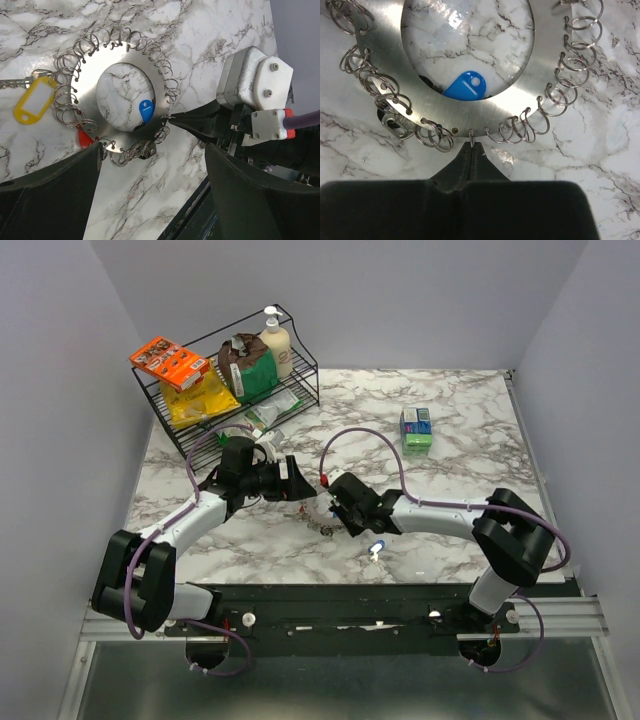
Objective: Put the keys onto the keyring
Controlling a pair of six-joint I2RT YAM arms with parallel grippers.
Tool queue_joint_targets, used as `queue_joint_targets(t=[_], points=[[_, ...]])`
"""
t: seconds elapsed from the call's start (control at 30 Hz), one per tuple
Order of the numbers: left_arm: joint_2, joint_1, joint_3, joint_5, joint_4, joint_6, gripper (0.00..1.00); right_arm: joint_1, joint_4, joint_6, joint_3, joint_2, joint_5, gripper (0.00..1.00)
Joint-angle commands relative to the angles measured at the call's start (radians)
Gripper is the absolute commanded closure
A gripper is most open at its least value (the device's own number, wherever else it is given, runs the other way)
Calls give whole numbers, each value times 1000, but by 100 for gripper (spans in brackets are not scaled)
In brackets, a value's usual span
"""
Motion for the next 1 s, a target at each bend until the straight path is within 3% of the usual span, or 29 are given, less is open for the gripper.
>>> queue_joint_targets(t=[0.0, 0.43, 0.6, 0.77, 0.97], points=[[-23, 6, 10, -8, -36, 28, 9, 10, -65, -22, 47, -63, -73, 99], [-14, 6, 23, -16, -63, 48, 9, 10, -238, -53, 182, 6, -301, 99], [-9, 6, 29, -19, -87, 61, 9, 10, -253, -37, 210, 65, -309, 98], [-9, 6, 35, -32, -113, 74, 9, 10, -244, -7, 231, 57, -284, 90], [-12, 6, 32, -34, -119, 73, 9, 7, -223, 39, 222, -3, -258, 63]])
